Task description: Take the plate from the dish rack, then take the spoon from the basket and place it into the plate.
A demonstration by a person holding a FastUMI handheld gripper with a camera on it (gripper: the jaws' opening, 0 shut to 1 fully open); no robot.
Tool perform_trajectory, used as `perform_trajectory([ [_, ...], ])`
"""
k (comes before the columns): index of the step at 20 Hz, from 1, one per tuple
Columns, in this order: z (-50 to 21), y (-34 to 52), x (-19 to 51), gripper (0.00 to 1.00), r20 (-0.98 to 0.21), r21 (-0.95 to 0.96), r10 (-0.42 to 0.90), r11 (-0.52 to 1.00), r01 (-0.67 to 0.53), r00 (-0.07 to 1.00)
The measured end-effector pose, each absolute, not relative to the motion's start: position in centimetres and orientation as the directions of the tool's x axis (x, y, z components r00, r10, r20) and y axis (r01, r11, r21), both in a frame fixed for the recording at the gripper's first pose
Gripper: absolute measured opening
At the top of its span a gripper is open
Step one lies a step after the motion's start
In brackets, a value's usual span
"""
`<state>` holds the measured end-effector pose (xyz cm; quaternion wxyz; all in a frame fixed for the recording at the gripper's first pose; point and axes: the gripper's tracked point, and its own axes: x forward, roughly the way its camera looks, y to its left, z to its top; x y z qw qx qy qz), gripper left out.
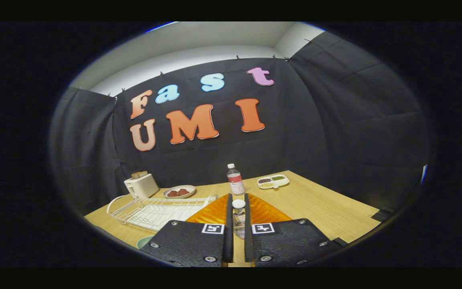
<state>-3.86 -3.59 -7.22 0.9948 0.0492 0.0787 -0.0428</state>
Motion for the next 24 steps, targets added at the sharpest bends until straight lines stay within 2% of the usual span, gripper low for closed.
perform_trajectory([
  [8,-4.3,1.7,-6.3,0.11,-0.103,0.103,0.117,0.989,-0.106,0.988],
  [18,-7.5,8.5,-9.0,0.11,-0.178,0.119,0.362,0.931,-0.345,0.915],
  [24,-11.2,11.2,-9.7,0.11,-0.25,0.17,0.45,0.892,-0.419,0.857],
])
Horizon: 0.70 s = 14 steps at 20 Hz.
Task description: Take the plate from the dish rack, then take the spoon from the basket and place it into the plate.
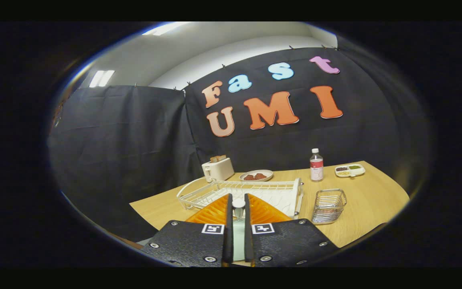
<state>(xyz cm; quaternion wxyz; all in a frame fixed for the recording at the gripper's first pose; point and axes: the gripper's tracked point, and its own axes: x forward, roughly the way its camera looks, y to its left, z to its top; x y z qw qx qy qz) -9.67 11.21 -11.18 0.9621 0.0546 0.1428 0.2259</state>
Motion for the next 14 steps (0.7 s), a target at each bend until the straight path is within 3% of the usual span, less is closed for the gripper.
perform_trajectory([
  [14,-17.1,14.6,-10.0,0.11,-0.359,0.193,0.535,0.844,-0.5,0.765],
])
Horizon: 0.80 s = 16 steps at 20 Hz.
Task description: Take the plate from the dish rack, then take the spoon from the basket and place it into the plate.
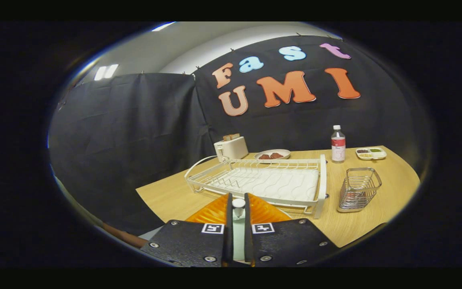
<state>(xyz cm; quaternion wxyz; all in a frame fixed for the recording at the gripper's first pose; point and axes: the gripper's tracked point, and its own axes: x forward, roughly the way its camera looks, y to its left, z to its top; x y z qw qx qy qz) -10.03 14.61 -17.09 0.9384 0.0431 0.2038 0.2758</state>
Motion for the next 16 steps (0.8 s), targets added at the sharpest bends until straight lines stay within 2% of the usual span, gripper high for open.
perform_trajectory([
  [11,-21.8,12.4,-11.1,0.13,-0.534,0.168,0.495,0.856,-0.489,0.685],
  [16,-23.9,11.4,-11.6,0.17,-0.6,0.133,0.452,0.87,-0.475,0.66],
])
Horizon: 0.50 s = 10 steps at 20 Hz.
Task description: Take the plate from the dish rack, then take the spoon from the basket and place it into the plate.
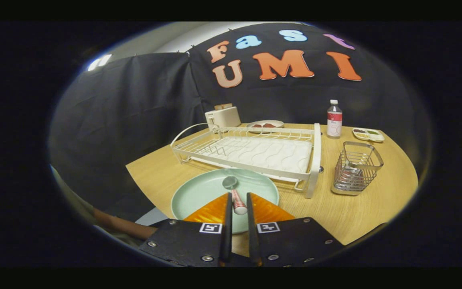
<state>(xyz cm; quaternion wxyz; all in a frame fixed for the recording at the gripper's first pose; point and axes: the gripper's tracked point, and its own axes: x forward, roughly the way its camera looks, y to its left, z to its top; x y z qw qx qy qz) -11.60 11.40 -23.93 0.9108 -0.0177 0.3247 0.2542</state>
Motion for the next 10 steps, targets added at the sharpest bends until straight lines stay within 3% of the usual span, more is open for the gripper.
perform_trajectory([
  [4,-22.9,11.1,-11.0,0.22,-0.575,0.135,0.446,0.879,-0.458,0.686],
  [10,-17.3,9.7,-7.6,0.44,-0.437,0.118,0.392,0.917,-0.38,0.809],
])
